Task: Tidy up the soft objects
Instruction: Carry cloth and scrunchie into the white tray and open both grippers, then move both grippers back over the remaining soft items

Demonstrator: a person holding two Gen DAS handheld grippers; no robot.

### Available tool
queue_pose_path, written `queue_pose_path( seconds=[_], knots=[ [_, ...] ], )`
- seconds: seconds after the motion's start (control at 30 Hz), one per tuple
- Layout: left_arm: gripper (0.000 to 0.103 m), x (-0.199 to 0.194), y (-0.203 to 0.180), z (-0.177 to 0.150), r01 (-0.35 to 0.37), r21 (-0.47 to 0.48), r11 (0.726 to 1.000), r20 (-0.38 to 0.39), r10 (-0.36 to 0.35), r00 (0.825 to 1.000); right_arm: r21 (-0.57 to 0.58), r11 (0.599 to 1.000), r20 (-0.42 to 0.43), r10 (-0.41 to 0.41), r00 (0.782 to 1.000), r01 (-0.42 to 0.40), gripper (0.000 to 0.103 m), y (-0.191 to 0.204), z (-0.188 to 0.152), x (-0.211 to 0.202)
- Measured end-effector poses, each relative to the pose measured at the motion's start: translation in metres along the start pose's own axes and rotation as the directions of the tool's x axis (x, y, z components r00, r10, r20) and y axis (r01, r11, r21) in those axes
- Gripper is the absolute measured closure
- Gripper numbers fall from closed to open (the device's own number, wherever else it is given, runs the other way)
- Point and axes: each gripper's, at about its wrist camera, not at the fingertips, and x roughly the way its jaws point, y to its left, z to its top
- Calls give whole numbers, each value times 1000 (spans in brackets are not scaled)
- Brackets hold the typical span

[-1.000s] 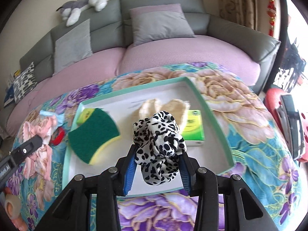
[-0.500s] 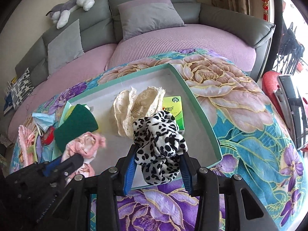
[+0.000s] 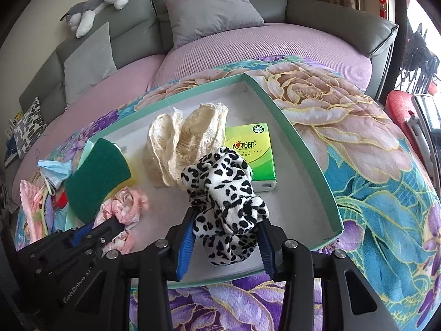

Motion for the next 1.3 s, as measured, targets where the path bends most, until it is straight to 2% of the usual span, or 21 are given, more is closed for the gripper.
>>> queue_pose_path(
  seconds=[0.27, 0.3, 0.37, 0.4, 0.47, 0.53, 0.77, 0.83, 0.87, 0.97, 1.03, 1.27, 1.3],
  knots=[
    [84, 2, -2, 4, -14, 18, 1000, 11, 13, 1000, 7, 1000, 14, -29, 999, 29, 57, -3, 2, 1],
    [82, 2, -4, 4, -22, 29, 999, 10, 22, 1000, 3, 999, 13, -35, 999, 35, 54, -2, 2, 0],
    [71, 0, -7, 4, -36, 47, 998, 10, 35, 999, -11, 998, 13, -58, 998, 58, 40, 0, 2, -4],
    [61, -1, -7, 3, -28, 50, 998, 9, 28, 1000, -18, 997, 20, -71, 997, 72, 33, 1, 3, -7],
    [55, -4, -8, 3, -2, 52, 999, -6, 2, 1000, -28, 996, 31, -80, 996, 80, 31, 3, 4, -14],
    [54, -8, -9, 3, 11, 53, 999, -1, -11, 1000, -30, 996, 41, -78, 996, 79, 25, 4, 6, -18],
    [39, -30, -6, 7, 5, 40, 999, 51, -7, 999, -24, 994, 82, -104, 991, 107, 24, 2, 10, -36],
    [29, -38, -2, 10, 2, 25, 1000, 79, -4, 997, -16, 994, 94, -105, 990, 107, 24, 0, 11, -41],
    [28, -41, 1, 10, -1, 17, 1000, 90, 0, 996, -12, 994, 98, -104, 990, 106, 24, -1, 11, -42],
    [23, -50, 12, 13, -29, -20, 999, 127, 31, 991, -5, 994, 94, -104, 990, 105, 23, -3, 11, -42],
    [17, -53, 22, 14, -48, -52, 997, 144, 55, 988, -8, 994, 84, -107, 991, 108, 23, -2, 11, -39],
    [16, -55, 56, 13, -99, -148, 984, 157, 122, 980, -25, 993, 68, -111, 991, 113, 23, 2, 9, -34],
    [13, -55, 60, 12, -105, -159, 982, 159, 131, 979, -31, 993, 66, -113, 991, 115, 22, 3, 9, -33]
  ],
)
